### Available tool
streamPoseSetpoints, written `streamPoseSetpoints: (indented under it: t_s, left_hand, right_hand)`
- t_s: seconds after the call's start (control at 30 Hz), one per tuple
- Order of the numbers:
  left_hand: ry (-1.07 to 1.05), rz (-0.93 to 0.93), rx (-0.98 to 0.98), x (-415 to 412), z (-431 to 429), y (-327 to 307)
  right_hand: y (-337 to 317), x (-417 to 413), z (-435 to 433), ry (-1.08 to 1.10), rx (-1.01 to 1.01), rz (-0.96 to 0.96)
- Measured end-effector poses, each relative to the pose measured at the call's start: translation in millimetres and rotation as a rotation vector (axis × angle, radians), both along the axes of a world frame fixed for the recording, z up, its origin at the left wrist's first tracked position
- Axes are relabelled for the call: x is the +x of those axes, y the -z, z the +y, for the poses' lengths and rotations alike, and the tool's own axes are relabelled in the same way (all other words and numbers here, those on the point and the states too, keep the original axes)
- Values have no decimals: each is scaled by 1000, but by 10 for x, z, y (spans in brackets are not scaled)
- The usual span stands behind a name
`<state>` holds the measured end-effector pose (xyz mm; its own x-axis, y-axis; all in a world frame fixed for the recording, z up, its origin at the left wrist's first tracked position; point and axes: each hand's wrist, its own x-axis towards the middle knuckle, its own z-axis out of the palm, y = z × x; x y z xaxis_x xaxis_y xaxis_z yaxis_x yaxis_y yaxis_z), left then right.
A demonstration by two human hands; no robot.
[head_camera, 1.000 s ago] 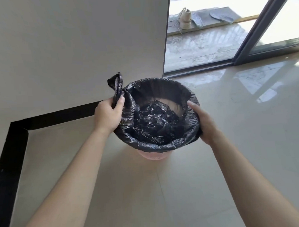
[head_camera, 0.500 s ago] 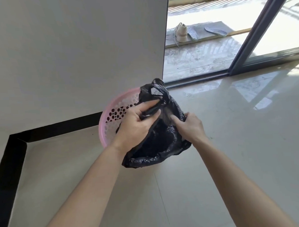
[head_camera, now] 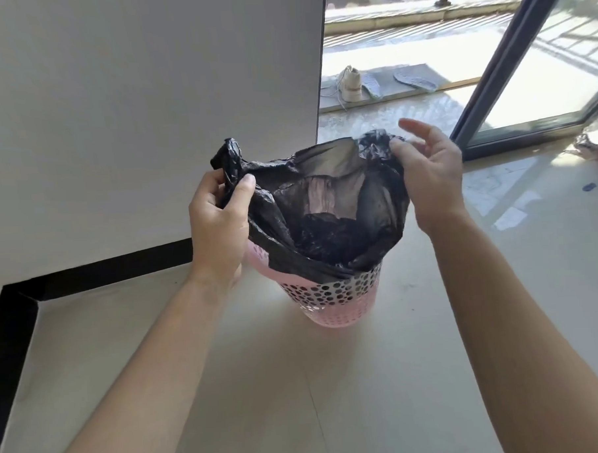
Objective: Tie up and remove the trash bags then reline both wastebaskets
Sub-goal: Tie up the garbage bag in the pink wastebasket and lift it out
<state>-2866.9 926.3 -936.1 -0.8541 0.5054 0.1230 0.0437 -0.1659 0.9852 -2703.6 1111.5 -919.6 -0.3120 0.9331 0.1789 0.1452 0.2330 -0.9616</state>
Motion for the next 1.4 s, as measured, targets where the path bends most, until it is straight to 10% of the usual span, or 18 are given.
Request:
streamPoseSetpoints:
  t_s: [0.27, 0.43, 0.7, 0.9, 1.03, 1.23, 1.4]
  left_hand:
    - [-21, 71, 92, 58, 154, -96]
    - [-57, 21, 184, 160, 230, -94]
    - [-44, 4, 139, 267, 295, 146]
    - [-193, 223, 106, 288, 291, 93]
    - [-193, 427, 52, 274, 254, 9]
    - [23, 248, 250, 123, 211, -30]
    - [53, 239, 102, 252, 119, 198]
  right_hand:
    - [-243, 88, 33, -18, 213, -317]
    - [183, 327, 105, -49, 163, -945]
    - [46, 316, -16, 45, -116, -58]
    - [69, 475, -26, 262, 392, -169]
    - [66, 424, -38, 110, 165, 181]
    - [184, 322, -140, -115, -221, 471]
    - [367, 329, -95, -183, -195, 291]
